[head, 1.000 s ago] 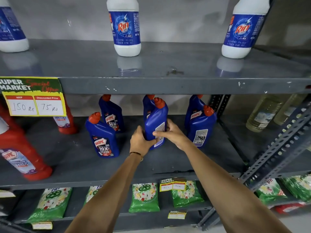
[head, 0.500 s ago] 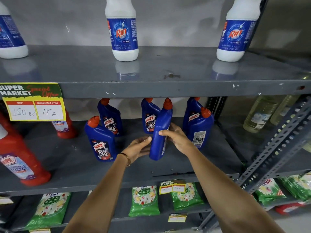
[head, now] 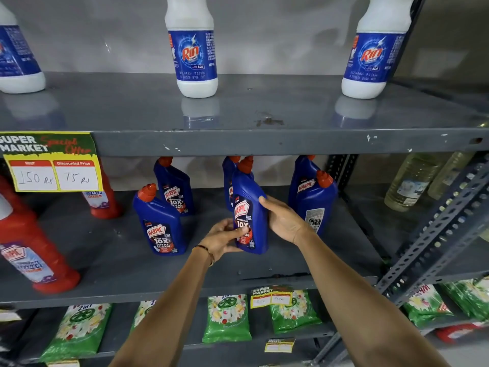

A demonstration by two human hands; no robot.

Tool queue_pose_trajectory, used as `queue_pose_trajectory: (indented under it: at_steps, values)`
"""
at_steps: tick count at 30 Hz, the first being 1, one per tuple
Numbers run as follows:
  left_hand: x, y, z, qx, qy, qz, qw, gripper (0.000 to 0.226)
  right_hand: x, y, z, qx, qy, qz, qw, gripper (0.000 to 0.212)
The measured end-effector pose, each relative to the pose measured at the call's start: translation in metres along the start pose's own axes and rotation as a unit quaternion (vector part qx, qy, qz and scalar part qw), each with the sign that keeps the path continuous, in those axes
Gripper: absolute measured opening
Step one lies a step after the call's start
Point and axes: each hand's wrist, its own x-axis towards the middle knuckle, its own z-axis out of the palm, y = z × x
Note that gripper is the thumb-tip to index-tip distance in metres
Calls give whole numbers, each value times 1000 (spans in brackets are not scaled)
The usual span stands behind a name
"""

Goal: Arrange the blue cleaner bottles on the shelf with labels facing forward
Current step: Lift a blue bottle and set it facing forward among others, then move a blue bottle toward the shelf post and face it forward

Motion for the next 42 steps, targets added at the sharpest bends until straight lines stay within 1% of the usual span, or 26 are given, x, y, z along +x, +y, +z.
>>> queue_pose_trajectory:
  at_steps: [2,5,8,10,14,18,22,25,28,30,35,37,39,42]
  values:
    - [4,-2,-1,53,72,14,996,49,1,1,-3,-24,27,-1,999,40]
    - [10,-8,-1,119,166,41,978,54,4,6,-5,-67,55,2,996,39]
    - [11,-12,4,185,227,62,954,59,7,10,-4,-88,55,3,995,38]
    - [12,-12,7,205,243,67,946,60,8,10,-3,-90,54,2,995,38]
    - [15,-16,8,221,253,63,940,61,9,14,-4,-99,56,8,993,37]
    - [15,-21,7,230,250,67,938,59,8,17,-6,-85,65,11,994,30]
    - [14,-24,8,237,245,65,938,56,7,16,-4,-95,91,16,991,35]
    - [11,-29,6,238,251,44,937,61,6,22,-4,-93,150,16,984,36]
    - [3,-37,4,233,249,30,939,68,1,31,-7,-94,231,20,968,34]
    - [-3,-42,5,215,255,34,942,67,-5,37,-10,-93,279,21,956,31]
    - [-22,-52,19,177,262,33,948,56,-32,46,-18,-95,353,18,931,26]
    - [-27,-59,27,188,245,38,950,54,-43,50,-24,-105,398,16,911,24]
    - [-27,-62,38,208,227,44,950,53,-55,49,-34,-108,433,18,895,28]
    - [-22,-62,54,229,207,47,950,51,-71,38,-44,-129,462,10,877,27]
